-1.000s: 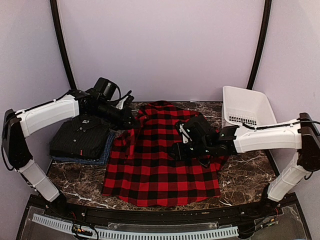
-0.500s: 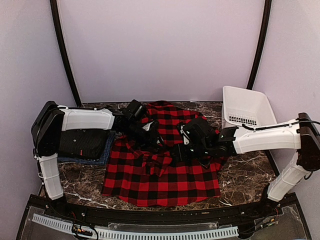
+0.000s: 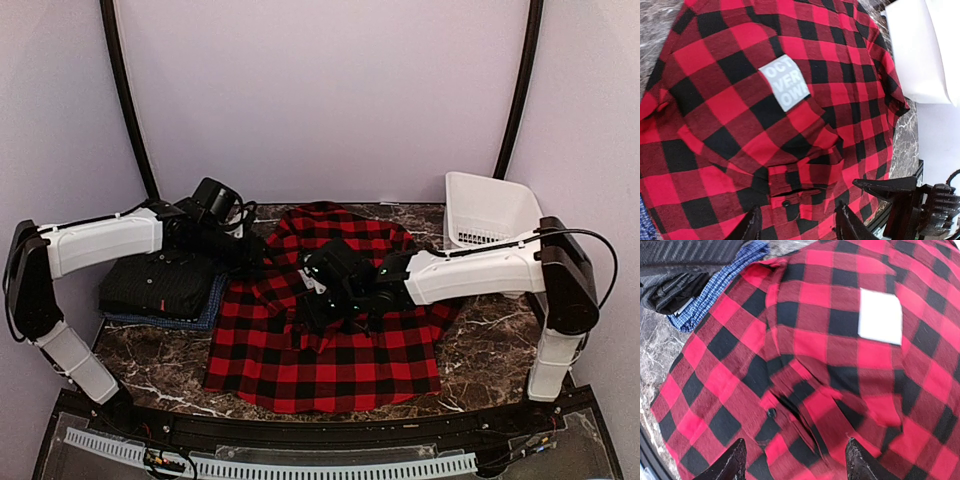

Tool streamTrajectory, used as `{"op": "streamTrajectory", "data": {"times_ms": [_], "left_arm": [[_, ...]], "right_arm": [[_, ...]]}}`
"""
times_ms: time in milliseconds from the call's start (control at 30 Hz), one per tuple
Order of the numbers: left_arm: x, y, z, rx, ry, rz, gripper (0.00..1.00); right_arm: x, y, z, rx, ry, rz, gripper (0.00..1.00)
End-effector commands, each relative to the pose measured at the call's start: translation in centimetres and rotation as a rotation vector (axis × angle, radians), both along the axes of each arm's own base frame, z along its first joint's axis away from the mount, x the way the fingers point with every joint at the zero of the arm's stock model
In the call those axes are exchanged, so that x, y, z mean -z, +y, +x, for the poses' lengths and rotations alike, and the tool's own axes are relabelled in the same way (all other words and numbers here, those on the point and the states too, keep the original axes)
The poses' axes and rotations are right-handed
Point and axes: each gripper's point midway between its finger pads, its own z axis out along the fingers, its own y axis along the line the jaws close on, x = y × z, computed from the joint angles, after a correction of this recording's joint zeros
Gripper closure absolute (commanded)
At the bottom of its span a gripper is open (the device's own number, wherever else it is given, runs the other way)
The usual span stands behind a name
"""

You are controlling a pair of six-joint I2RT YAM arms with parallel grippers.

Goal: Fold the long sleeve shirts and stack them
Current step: Pick up the flattened shirt from the center of the board.

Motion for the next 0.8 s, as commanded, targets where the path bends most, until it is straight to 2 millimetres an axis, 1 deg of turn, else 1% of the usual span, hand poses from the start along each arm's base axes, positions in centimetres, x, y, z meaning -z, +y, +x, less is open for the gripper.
{"op": "streamTrajectory", "data": {"times_ms": [0,33,67,100,133,200,233,267,300,333,367,400,433,467,500,600,633,700,733,767], "left_arm": [[1.0,3.9,-1.1,-0.083,0.024,0.064,0.52],[0.6,4.2,-1.2,-0.089,0.016,0.057,0.52],[1.0,4.6,-1.7,-0.091,0.028,0.068,0.52],[0.8,5.0,-1.9,-0.096,0.022,0.069,0.52],[1.3,5.4,-2.4,-0.097,0.037,0.083,0.52],[1.2,6.1,-3.1,-0.105,0.038,0.09,0.52],[1.6,6.4,-3.5,-0.108,0.049,0.096,0.52],[1.4,6.6,-3.7,-0.11,0.043,0.092,0.52],[1.8,6.8,-4.1,-0.113,0.055,0.096,0.52],[1.7,6.9,-4.4,-0.117,0.054,0.092,0.52],[2.1,7.2,-4.8,-0.117,0.066,0.1,0.52],[2.1,7.4,-4.9,-0.123,0.063,0.102,0.52],[2.6,7.8,-5.4,-0.126,0.077,0.114,0.52],[2.6,8.0,-5.5,-0.132,0.075,0.114,0.52],[3.0,8.2,-5.9,-0.133,0.086,0.121,0.52],[3.5,8.6,-6.8,-0.139,0.106,0.118,0.52],[3.9,8.9,-7.3,-0.139,0.118,0.128,0.52],[4.8,9.5,-8.1,-0.147,0.14,0.147,0.52],[5.5,9.9,-8.7,-0.154,0.161,0.157,0.52],[5.6,10.1,-9.0,-0.158,0.165,0.158,0.52]], "right_arm": [[0.5,2.0,1.2,-0.042,-0.064,-0.085,0.36],[0.7,2.4,1.5,-0.047,-0.068,-0.101,0.37],[1.0,2.8,1.7,-0.053,-0.07,-0.115,0.37],[1.4,3.2,1.8,-0.062,-0.07,-0.13,0.37],[1.7,3.5,1.9,-0.07,-0.071,-0.139,0.38],[2.5,4.0,2.0,-0.094,-0.061,-0.151,0.39],[2.9,4.3,1.8,-0.107,-0.054,-0.155,0.39],[3.3,4.6,1.7,-0.118,-0.051,-0.158,0.4],[3.8,4.8,1.7,-0.126,-0.047,-0.167,0.4],[4.2,4.8,1.7,-0.13,-0.043,-0.178,0.4],[4.7,4.9,1.8,-0.131,-0.04,-0.192,0.4],[5.0,5.0,1.9,-0.13,-0.041,-0.203,0.4],[5.3,5.1,2.2,-0.126,-0.044,-0.21,0.4],[5.5,5.1,2.3,-0.121,-0.048,-0.22,0.4],[5.7,5.1,2.6,-0.115,-0.055,-0.229,0.41],[6.2,5.0,3.1,-0.086,-0.07,-0.25,0.41],[6.4,4.9,3.3,-0.079,-0.073,-0.253,0.42],[6.9,4.9,3.5,-0.071,-0.072,-0.259,0.44],[7.1,4.9,3.5,-0.067,-0.07,-0.26,0.47],[7.2,4.9,3.6,-0.063,-0.07,-0.262,0.5]]}}
